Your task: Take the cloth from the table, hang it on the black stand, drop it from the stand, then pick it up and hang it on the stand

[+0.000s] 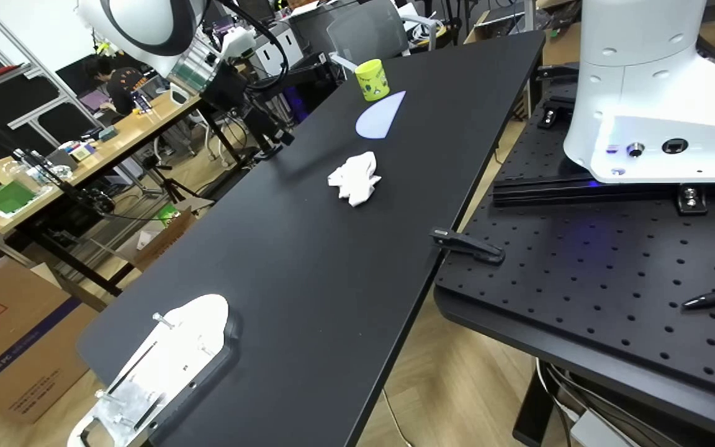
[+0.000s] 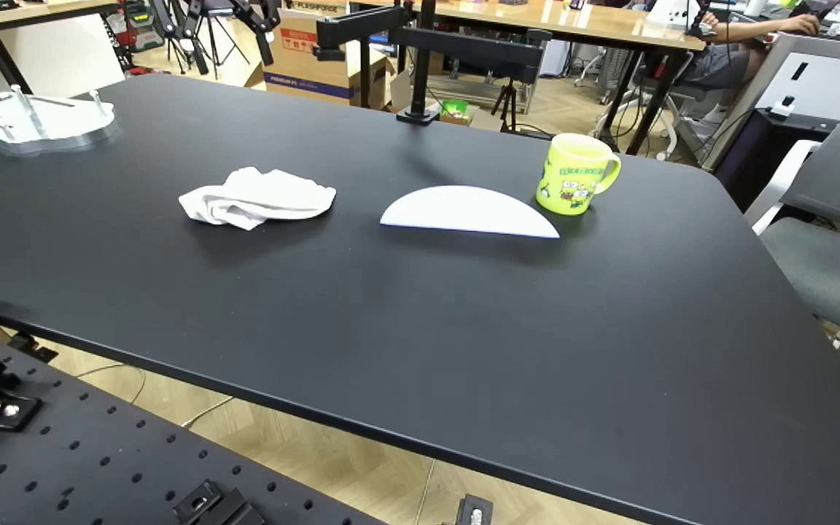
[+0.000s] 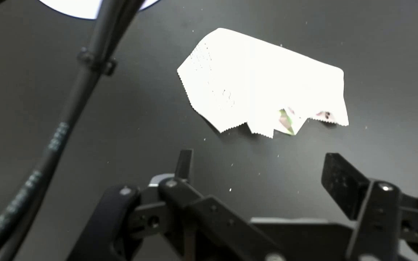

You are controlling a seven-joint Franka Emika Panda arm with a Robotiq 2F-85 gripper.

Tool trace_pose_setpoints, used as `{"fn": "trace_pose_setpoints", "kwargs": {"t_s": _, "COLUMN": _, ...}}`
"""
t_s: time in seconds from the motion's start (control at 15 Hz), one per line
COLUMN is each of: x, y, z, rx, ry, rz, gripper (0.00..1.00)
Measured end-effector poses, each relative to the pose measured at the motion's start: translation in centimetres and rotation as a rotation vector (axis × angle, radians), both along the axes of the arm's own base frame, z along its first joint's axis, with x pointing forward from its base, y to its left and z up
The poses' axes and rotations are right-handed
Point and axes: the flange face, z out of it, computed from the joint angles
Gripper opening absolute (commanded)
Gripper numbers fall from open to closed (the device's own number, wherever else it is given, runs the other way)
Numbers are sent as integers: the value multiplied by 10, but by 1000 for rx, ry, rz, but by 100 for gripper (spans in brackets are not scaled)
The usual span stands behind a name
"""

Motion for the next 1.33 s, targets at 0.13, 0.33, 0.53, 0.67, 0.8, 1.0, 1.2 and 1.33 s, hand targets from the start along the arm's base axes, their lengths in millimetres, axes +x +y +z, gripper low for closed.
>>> {"fn": "trace_pose_setpoints", "kwargs": {"t_s": 0.13, "x": 9, "y": 14, "z": 9, "rx": 2, "ry": -5, "rz": -67, "gripper": 100}}
{"fn": "trace_pose_setpoints", "kwargs": {"t_s": 0.33, "x": 16, "y": 17, "z": 12, "rx": 6, "ry": -2, "rz": -92, "gripper": 100}}
{"fn": "trace_pose_setpoints", "kwargs": {"t_s": 0.53, "x": 17, "y": 17, "z": 10, "rx": 5, "ry": 0, "rz": -96, "gripper": 100}}
{"fn": "trace_pose_setpoints", "kwargs": {"t_s": 0.67, "x": 17, "y": 17, "z": 10, "rx": 4, "ry": 0, "rz": -97, "gripper": 100}}
{"fn": "trace_pose_setpoints", "kwargs": {"t_s": 0.8, "x": 17, "y": 17, "z": 10, "rx": 4, "ry": 0, "rz": -98, "gripper": 100}}
{"fn": "trace_pose_setpoints", "kwargs": {"t_s": 1.0, "x": 18, "y": 17, "z": 10, "rx": 5, "ry": -9, "rz": -102, "gripper": 100}}
{"fn": "trace_pose_setpoints", "kwargs": {"t_s": 1.2, "x": 24, "y": 25, "z": 9, "rx": 36, "ry": -106, "rz": -196, "gripper": 100}}
{"fn": "trace_pose_setpoints", "kwargs": {"t_s": 1.33, "x": 22, "y": 39, "z": 3, "rx": 67, "ry": -176, "rz": -266, "gripper": 100}}
